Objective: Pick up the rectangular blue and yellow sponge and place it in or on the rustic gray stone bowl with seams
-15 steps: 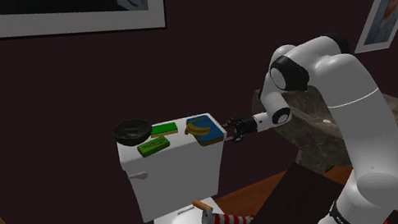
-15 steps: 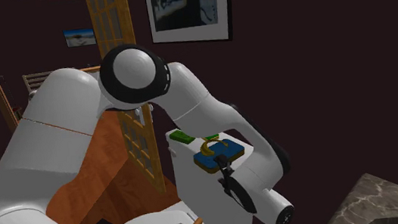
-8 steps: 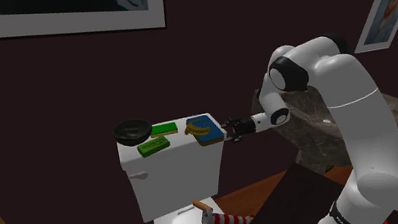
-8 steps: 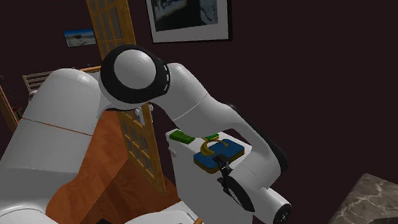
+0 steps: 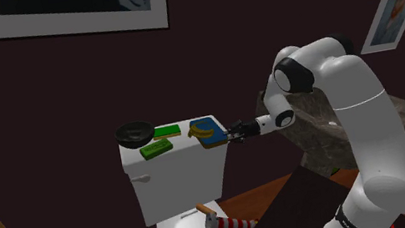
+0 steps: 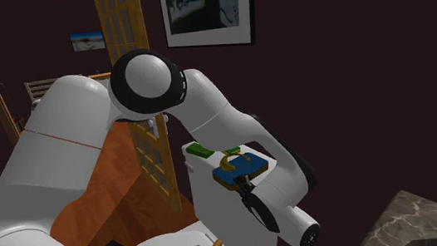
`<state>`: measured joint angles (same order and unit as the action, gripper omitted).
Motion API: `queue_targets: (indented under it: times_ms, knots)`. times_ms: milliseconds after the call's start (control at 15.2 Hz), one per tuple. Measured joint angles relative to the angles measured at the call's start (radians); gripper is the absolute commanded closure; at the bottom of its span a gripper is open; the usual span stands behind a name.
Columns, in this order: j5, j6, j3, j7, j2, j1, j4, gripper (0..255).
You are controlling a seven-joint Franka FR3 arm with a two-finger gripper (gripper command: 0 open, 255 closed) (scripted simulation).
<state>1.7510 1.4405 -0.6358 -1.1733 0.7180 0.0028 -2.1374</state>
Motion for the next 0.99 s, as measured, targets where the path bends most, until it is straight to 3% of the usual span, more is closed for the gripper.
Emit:
queue_targets:
  times_ms: [990]
  knots:
    - [-0.059,0.036,-0.058,0.077,-0.150,0.050,-0.056,255]
